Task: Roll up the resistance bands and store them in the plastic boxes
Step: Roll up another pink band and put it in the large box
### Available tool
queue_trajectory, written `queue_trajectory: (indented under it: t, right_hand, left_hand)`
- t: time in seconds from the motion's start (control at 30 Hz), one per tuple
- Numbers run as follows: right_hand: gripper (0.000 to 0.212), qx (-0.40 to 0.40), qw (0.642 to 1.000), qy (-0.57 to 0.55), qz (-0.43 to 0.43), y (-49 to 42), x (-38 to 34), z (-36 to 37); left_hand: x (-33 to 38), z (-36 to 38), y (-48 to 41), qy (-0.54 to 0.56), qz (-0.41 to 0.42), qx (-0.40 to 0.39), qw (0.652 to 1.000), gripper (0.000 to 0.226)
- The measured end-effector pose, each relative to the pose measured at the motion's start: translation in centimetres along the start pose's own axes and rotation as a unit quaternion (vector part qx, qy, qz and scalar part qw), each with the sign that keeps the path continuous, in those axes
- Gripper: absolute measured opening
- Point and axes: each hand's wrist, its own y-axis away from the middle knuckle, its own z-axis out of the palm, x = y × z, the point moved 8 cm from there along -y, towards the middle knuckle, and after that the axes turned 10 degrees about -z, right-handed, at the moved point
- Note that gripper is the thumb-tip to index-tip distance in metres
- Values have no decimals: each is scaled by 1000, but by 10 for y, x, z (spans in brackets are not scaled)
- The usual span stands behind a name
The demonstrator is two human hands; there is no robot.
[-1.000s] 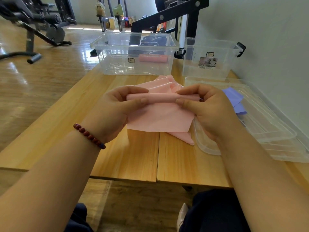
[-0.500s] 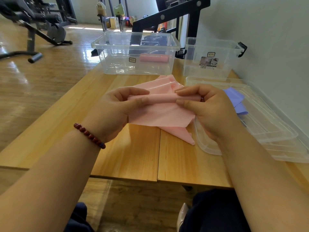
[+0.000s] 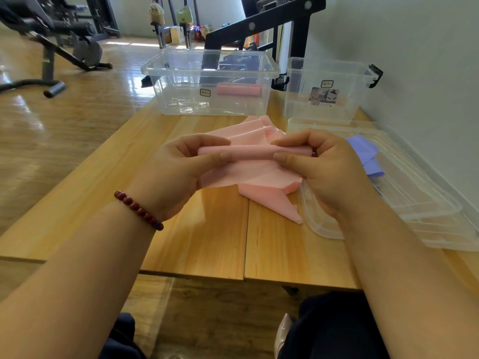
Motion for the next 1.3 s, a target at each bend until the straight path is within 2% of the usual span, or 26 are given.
queue_trajectory:
  t: [0.17, 0.23, 0.3, 0.43, 0.57, 0.77, 0.9, 1.03, 1.2, 1.3]
  right_hand:
    - [26, -39, 999, 5, 27, 2, 4, 5]
    - [19, -39, 998, 5, 42, 2, 6, 5]
    - [14, -26, 999, 7, 26, 2, 3, 3]
    - [25, -10, 1000, -9, -25, 0, -7, 2]
    - [30, -14, 998, -3, -55, 0, -13, 2]
    - [26, -44, 999, 2, 18, 3, 0, 6]
    - [25, -33, 999, 19, -24, 1, -8, 4]
    - [30, -10, 997, 24, -70, 1, -16, -1]
    - [35, -65, 997, 31, -24, 2, -7, 7]
    - [24, -43, 999, 28, -11, 1, -5, 4]
  left_hand:
    - [5, -3, 0, 10, 25, 13, 1000, 28]
    - [5, -5, 0, 1, 29, 14, 999, 23]
    - [6, -4, -1, -9, 33, 9, 999, 23]
    - [6, -2, 2, -11, 22, -4, 1000, 39]
    - [10, 1, 5, -14, 29, -8, 999, 38]
    - [13, -6, 6, -25, 55, 12, 998, 28]
    - [12, -4, 6, -74, 53, -1, 996, 24]
    - [16, 0, 10, -87, 59, 0, 994, 41]
    - [22, -6, 11, -68, 93, 28, 993, 20]
    - [18, -8, 9, -79, 84, 32, 993, 23]
